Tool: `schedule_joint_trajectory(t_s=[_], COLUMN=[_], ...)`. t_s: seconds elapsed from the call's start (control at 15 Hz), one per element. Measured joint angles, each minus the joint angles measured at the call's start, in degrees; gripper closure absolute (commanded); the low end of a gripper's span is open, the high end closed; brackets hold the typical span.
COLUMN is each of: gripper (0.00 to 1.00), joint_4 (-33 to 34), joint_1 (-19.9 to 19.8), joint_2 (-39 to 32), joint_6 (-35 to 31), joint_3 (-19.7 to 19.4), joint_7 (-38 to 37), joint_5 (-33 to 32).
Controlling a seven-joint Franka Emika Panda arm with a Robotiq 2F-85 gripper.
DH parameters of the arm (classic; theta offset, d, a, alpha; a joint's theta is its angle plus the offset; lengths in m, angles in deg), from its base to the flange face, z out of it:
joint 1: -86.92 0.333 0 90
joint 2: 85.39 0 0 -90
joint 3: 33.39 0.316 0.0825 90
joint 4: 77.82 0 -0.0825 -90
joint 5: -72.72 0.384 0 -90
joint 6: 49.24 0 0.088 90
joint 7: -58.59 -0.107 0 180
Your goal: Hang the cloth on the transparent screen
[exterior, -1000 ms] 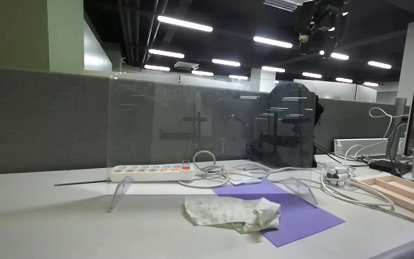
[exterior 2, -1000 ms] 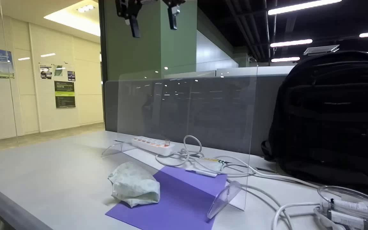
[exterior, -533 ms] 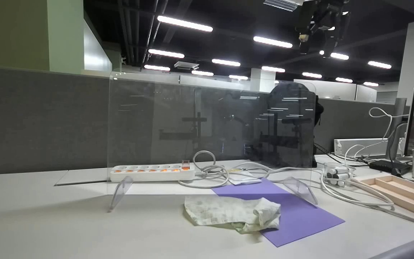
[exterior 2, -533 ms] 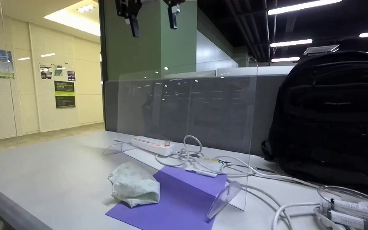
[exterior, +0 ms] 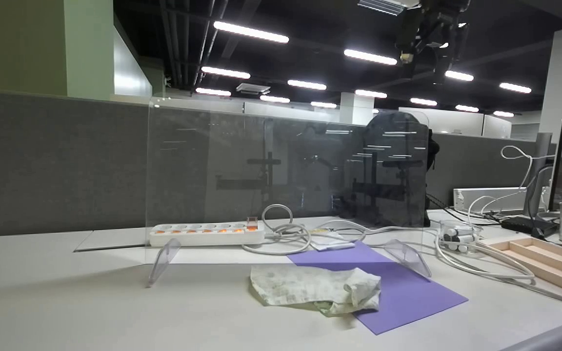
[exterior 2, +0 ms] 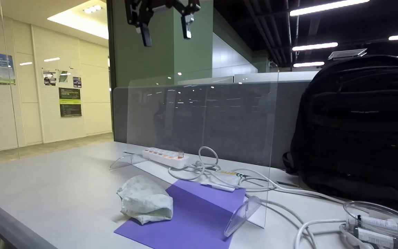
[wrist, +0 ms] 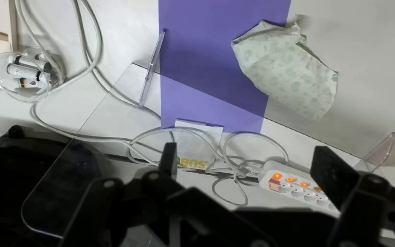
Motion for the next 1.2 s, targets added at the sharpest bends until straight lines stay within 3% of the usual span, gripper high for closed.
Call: schedule_joint_trajectory(t_s=[0.8,1.2], gripper=[0.0,0.0], joint_4=[-0.8,-2.3], joint_1=[4.3,5.9], joint_2=[-25.3,-32.7], joint_6=[-14.3,-20.5], joint_3=[7.0,11.3], joint_7=[-2.4,-7.1], joint_5=[4.5,4.0])
